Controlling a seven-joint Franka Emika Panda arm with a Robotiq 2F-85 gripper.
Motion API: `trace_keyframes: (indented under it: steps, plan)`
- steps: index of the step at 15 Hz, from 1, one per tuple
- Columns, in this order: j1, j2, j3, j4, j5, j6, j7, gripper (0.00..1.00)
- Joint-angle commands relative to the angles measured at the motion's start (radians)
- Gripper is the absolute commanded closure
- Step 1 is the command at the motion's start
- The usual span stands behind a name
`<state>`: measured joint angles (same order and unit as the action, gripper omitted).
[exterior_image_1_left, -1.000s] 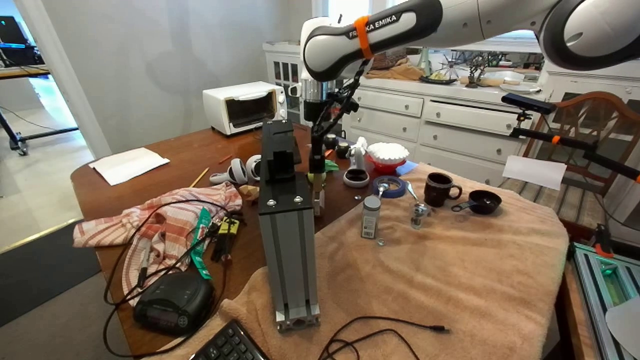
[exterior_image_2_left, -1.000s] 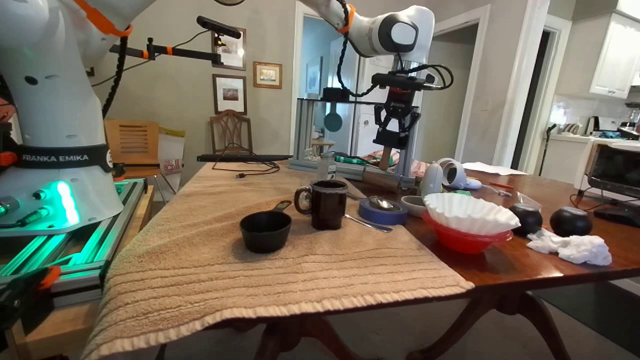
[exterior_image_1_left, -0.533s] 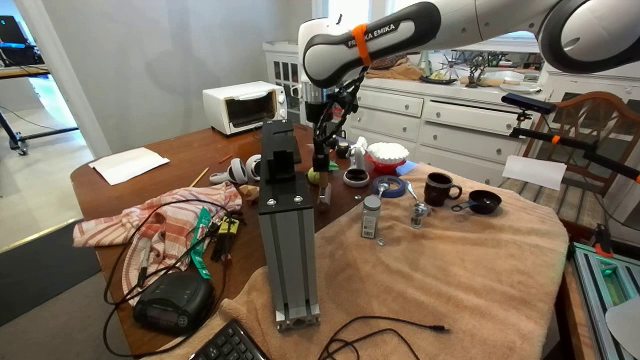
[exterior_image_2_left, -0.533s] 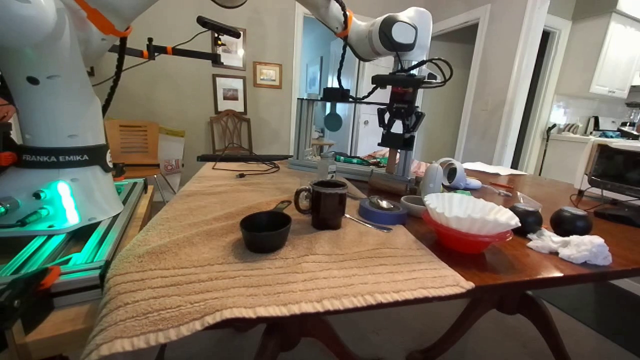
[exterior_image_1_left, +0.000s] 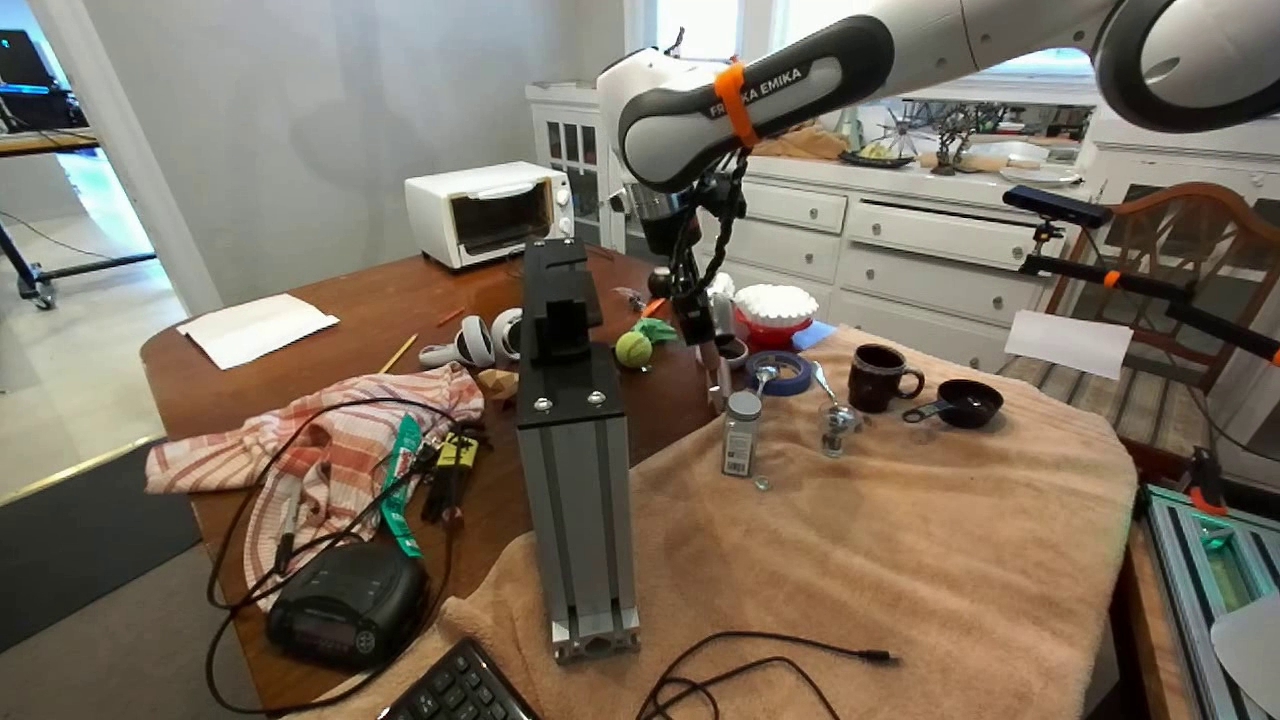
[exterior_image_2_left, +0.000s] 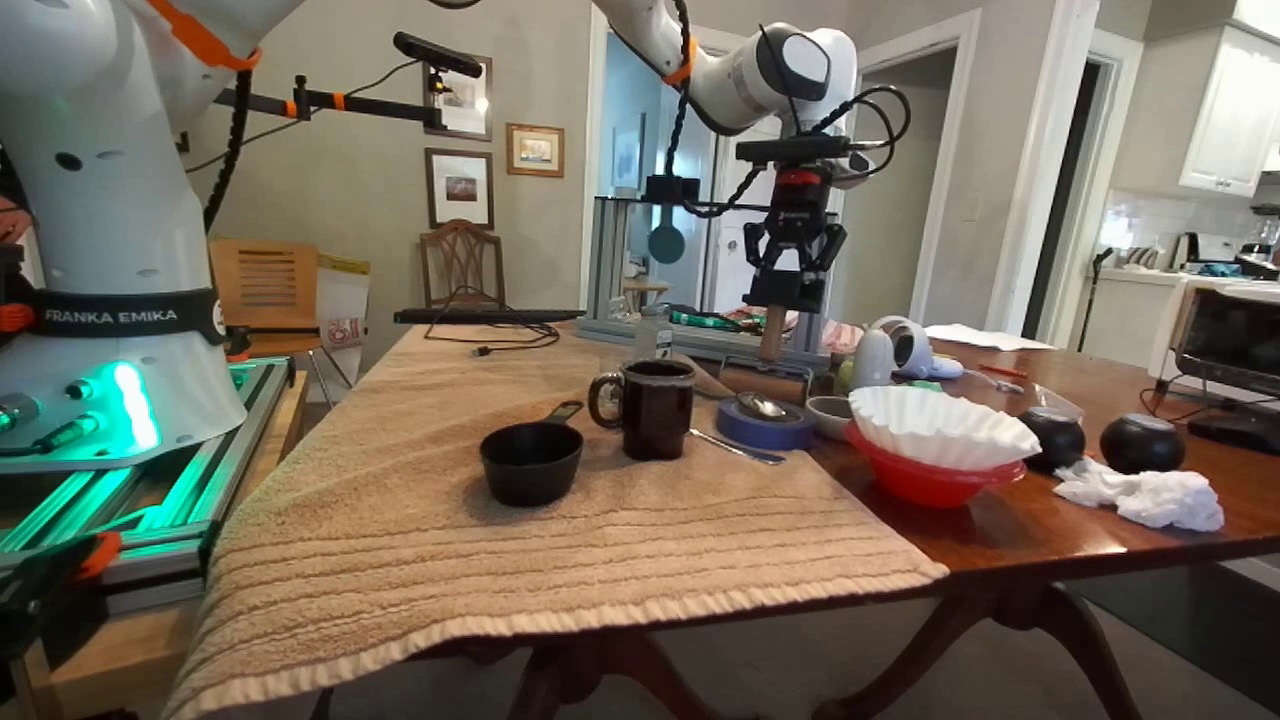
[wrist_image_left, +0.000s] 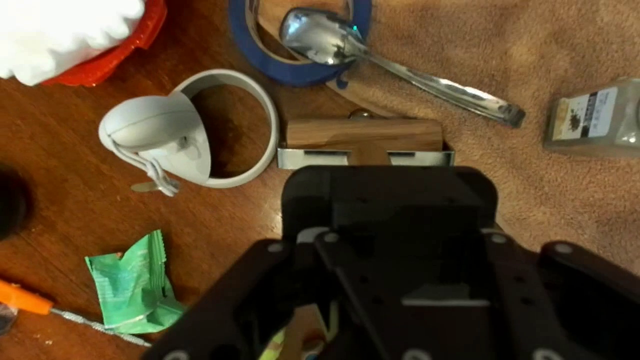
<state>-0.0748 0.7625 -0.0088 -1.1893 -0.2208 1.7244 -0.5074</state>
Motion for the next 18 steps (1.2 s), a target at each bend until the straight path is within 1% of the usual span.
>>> trace_keyframes:
  steps: [1,6,10,14,16,18]
  plan:
    - [0.008,-0.007,-0.005,-0.052,-0.042,0.01,0.0,0.78]
    - [-0.018,0.001,0.025,-0.031,0.027,0.071,0.017,0.78]
    - [-0.06,-0.001,0.062,-0.017,0.15,0.122,0.024,0.78]
    - [-0.091,-0.004,0.076,-0.024,0.248,0.198,0.038,0.78]
    - [-0.095,-0.01,0.072,-0.031,0.252,0.183,0.021,0.78]
    - [-0.098,-0.04,0.063,-0.065,0.243,0.164,0.017,0.78]
